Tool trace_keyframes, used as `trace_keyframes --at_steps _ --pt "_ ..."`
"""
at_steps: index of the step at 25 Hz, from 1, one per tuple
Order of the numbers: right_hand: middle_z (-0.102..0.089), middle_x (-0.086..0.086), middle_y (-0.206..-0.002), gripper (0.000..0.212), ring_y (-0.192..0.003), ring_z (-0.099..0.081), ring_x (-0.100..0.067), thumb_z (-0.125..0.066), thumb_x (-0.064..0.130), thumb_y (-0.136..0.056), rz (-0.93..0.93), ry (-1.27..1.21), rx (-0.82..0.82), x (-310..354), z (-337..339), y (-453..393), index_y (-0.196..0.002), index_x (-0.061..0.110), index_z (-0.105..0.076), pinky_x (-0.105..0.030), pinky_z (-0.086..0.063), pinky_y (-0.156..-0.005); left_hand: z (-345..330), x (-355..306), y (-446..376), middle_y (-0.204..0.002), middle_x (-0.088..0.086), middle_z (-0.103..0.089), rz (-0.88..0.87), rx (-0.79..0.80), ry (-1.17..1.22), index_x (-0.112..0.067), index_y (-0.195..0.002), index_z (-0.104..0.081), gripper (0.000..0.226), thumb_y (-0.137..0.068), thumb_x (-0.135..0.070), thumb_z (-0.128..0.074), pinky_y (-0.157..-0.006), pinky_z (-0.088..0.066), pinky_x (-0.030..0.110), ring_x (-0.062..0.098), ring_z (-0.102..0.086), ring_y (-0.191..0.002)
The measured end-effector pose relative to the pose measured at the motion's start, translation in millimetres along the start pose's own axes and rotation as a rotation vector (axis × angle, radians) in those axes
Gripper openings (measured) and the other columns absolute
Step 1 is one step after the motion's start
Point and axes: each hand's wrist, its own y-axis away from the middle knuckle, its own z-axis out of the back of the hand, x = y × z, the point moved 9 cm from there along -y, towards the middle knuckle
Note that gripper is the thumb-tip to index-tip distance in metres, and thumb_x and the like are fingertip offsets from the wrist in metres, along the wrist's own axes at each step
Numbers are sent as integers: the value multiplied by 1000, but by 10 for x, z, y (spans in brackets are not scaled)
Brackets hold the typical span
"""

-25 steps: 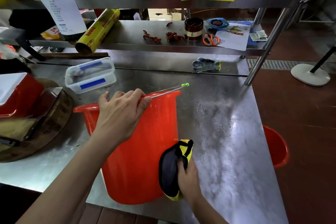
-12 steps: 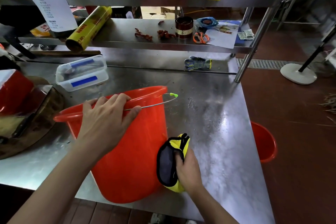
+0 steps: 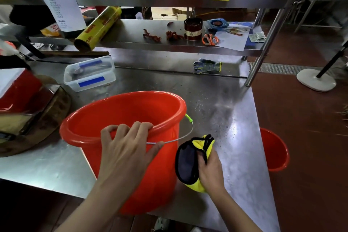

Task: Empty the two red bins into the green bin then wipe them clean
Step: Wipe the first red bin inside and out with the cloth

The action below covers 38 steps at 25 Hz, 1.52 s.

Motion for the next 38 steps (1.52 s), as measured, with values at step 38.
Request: trace_keyframes --at_steps 38 --pt "-60 10 -105 24 -100 -58 -14 -48 40 -99 27 -66 -357 108 862 939 -123 36 -53 -40 -48 -83 -562 -55 917 -123 9 -60 -60 -127 189 -14 -135 -60 59 -84 -41 -71 -91 -39 49 34 -58 -104"
